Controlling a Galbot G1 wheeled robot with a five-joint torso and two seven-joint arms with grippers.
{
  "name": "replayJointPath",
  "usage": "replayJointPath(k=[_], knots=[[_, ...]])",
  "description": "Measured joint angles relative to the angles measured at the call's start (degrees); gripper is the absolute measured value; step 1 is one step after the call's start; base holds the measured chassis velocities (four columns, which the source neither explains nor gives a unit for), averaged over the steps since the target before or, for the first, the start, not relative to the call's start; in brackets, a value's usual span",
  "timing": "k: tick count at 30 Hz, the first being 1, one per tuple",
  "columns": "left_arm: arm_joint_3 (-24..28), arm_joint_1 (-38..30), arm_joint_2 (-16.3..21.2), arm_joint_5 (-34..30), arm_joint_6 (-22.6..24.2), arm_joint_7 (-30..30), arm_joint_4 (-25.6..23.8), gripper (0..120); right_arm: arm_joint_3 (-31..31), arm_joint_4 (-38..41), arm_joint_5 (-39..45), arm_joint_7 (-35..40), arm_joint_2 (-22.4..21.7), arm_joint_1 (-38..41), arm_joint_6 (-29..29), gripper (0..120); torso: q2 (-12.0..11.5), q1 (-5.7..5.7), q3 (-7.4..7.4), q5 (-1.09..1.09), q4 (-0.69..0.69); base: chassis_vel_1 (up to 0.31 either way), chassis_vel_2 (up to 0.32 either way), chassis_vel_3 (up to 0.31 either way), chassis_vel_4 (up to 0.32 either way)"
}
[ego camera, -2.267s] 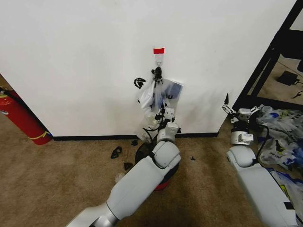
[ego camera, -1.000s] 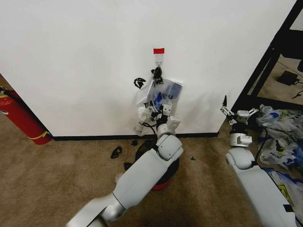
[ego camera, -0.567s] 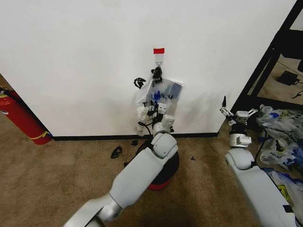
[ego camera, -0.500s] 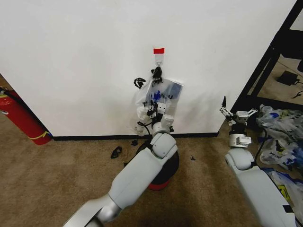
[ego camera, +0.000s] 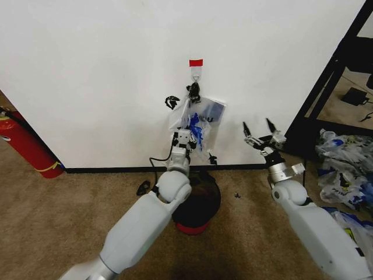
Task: Pick up the garbage bag from the wall and place it over the trash bin.
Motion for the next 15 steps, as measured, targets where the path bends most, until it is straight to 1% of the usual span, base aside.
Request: replayJointPath(k=[1, 2, 4, 5, 6, 7, 9, 10, 12, 13, 15], knots=[[0.0, -0.1, 0.7, -0.2, -0.8, 1.2, 0.0, 0, -0.4, -0.9, 0.4, -2.6, -0.8, 0.9, -1.1, 100, 0.0, 0.0, 0.0, 0.0, -0.04, 0.0, 0.0, 0.0, 0.0], [0.0, -0.1, 1.4, -0.3, -1.4, 2.0, -0.1, 0, -0.7, -1.9, 0.5, -4.9, -1.3, 2.0, -2.2, 100, 0.0, 0.0, 0.0, 0.0, -0.06, 0.0, 0.0, 0.0, 0.0], [-0.1, 0.2, 3.1, -0.3, -2.7, 4.0, -0.8, 0, -1.9, -4.5, -0.3, -10.6, -1.9, 5.4, -4.7, 100, 0.0, 0.0, 0.0, -0.01, -0.05, 0.0, 0.0, 0.0, 0.0], [-0.2, 0.5, 3.8, -0.3, -3.5, 4.9, -1.0, 0, -2.9, -5.8, -1.1, -13.1, -1.9, 7.1, -5.5, 100, 0.0, 0.0, 0.0, 0.0, -0.02, 0.0, 0.0, 0.0, 0.0], [-0.2, 0.5, 3.8, -0.3, -3.5, 4.9, -1.0, 0, -2.9, -5.8, -1.1, -13.1, -1.9, 7.1, -5.5, 100, 0.0, 0.0, 0.0, 0.0, -0.02, 0.0, 0.0, 0.0, 0.0], [-0.4, 0.8, 4.4, -0.3, -4.2, 5.7, -1.3, 0, -3.7, -6.8, -1.8, -14.5, -1.9, 8.4, -5.9, 100, 0.0, 0.0, 0.0, -0.01, 0.02, 0.0, 0.0, 0.0, 0.0], [-0.6, 1.2, 5.1, -0.3, -5.2, 6.7, -1.6, 0, -5.4, -8.1, -3.0, -16.0, -1.4, 10.5, -6.3, 100, 0.0, 0.0, 0.0, -0.01, 0.02, 0.0, 0.0, 0.0, 0.0], [-0.9, 1.7, 5.8, -0.2, -6.3, 7.9, -1.9, 0, -7.3, -9.3, -4.2, -16.1, -0.6, 12.4, -6.4, 100, 0.0, 0.0, 0.0, 0.0, 0.03, 0.0, 0.0, 0.0, 0.0], [-1.5, 2.5, 6.6, 0.0, -7.7, 9.6, -2.2, 0, -10.0, -11.2, -6.6, -14.9, 1.2, 15.1, -6.3, 100, 0.0, 0.0, 0.0, -0.01, -0.02, 0.0, 0.0, 0.0, 0.0], [-1.5, 2.5, 6.6, 0.0, -7.7, 9.6, -2.2, 0, -10.0, -11.2, -6.6, -14.9, 1.2, 15.1, -6.3, 100, 0.0, 0.0, 0.0, -0.01, -0.02, 0.0, 0.0, 0.0, 0.0], [-1.9, 3.2, 7.0, 0.4, -8.5, 10.4, -2.3, 0, -12.2, -13.5, -9.2, -13.5, 3.0, 17.3, -5.8, 100, 0.0, 0.0, 0.0, 0.0, -0.01, 0.0, 0.0, 0.0, 0.0]])
